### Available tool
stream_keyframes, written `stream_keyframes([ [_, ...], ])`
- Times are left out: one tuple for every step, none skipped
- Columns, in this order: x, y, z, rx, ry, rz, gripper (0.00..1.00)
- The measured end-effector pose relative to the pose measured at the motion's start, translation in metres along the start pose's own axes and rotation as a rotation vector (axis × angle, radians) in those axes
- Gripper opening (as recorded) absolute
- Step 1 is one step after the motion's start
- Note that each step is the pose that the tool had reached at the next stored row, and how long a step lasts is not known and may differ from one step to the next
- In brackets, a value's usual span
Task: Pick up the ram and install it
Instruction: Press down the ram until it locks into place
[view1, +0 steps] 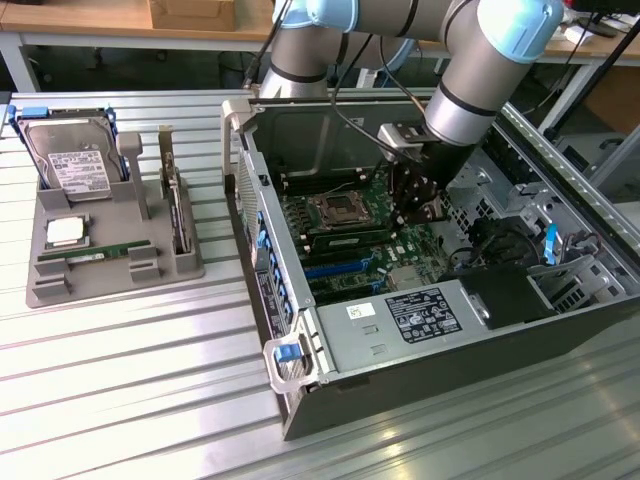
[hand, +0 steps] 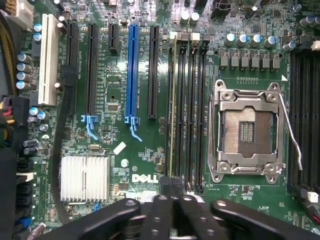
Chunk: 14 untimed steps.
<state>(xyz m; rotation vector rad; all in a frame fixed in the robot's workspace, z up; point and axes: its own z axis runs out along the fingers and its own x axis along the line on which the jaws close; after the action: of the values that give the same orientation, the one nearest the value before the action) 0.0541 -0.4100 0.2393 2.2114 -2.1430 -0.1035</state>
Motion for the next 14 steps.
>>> stream_keyframes([
  [0.000,0.0002,-0.0022,0.0015,0.0002,0.000,0.10],
  [0.000,0.0012,-0.0035,0.0044,0.0001,0.000,0.10],
  [0.000,0.0041,-0.0033,0.0078,0.0001,0.000,0.10],
  [0.000,0.0080,-0.0030,0.0107,0.0003,0.000,0.10],
  [0.000,0.0152,-0.0024,0.0143,0.0004,0.000,0.10],
  [-0.001,0.0283,-0.0012,0.0184,0.0005,0.000,0.10],
  [-0.001,0.0387,-0.0003,0.0204,0.0006,0.000,0.10],
  [-0.001,0.0452,0.0003,0.0213,0.0005,0.000,0.10],
  [-0.002,0.0615,0.0018,0.0231,0.0008,0.000,0.10],
  [-0.002,0.0726,0.0028,0.0243,0.0008,0.000,0.10],
  [-0.003,0.0798,0.0035,0.0251,0.0007,0.000,0.10],
  [-0.003,0.0839,0.0039,0.0255,0.0008,0.000,0.10],
  [-0.003,0.0922,0.0047,0.0262,0.0008,0.000,0.10],
  [-0.003,0.1005,0.0057,0.0269,0.0008,0.000,0.10],
])
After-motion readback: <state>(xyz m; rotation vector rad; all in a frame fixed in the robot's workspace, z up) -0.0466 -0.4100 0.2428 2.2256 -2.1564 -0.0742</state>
